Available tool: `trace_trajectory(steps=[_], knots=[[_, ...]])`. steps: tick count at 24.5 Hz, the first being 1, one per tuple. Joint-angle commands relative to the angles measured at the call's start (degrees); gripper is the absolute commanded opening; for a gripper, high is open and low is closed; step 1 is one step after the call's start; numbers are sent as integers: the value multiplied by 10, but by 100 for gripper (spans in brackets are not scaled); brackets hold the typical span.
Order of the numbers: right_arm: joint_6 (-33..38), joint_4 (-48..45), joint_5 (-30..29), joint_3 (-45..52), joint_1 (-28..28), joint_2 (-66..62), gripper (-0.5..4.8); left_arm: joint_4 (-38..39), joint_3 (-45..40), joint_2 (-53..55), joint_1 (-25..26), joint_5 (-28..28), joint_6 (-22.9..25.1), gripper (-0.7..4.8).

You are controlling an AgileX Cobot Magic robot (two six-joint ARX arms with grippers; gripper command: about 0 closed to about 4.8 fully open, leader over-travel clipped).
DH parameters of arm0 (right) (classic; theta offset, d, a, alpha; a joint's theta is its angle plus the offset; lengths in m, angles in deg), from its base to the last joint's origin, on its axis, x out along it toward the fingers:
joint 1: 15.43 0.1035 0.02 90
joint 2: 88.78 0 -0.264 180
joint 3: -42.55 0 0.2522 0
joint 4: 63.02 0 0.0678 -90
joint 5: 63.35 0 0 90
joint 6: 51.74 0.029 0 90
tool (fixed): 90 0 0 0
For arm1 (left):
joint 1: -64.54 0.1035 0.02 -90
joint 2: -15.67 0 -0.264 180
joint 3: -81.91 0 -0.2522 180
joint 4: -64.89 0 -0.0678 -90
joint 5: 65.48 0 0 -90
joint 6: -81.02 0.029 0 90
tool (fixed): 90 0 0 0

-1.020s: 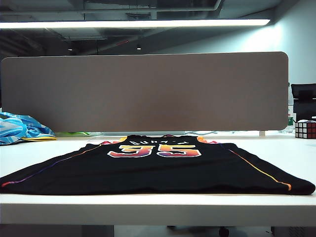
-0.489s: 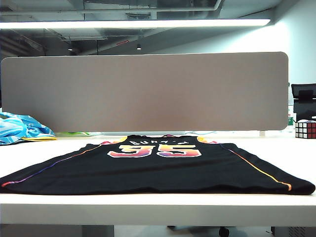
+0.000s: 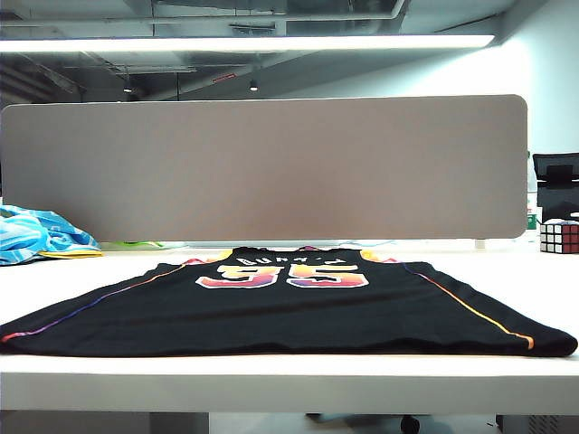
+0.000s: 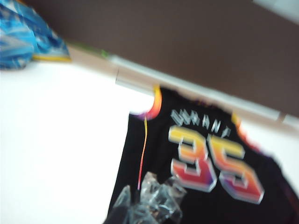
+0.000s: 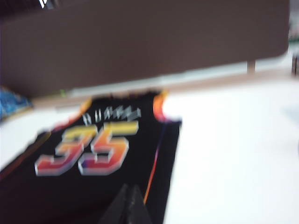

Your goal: Fold the bottom side of the basketball jersey horizontally towards the center, about one-third of the way, and then fold the bottom of the basketball jersey up towards the top, creating a neat rectangle.

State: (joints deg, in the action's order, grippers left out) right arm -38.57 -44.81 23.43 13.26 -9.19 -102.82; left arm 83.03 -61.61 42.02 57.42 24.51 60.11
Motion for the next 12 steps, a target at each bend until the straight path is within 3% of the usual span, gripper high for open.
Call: trace_trajectory(steps=[1,5,6,9,12], knots=[[8,94,0,-70,0,-101,-5,52,62,132,2,-56,53,-5],[-7,194,-36,-179,-2,-271,0,89,122,294,2,-123,83,-4],[-20,206,-52,-200,-3,-310,25,94,129,320,2,-132,89,4],[-35,234,-88,-247,-4,-399,140,114,144,376,14,-151,94,129],[-45,262,-112,-282,-6,-472,164,121,147,412,39,-199,100,164]])
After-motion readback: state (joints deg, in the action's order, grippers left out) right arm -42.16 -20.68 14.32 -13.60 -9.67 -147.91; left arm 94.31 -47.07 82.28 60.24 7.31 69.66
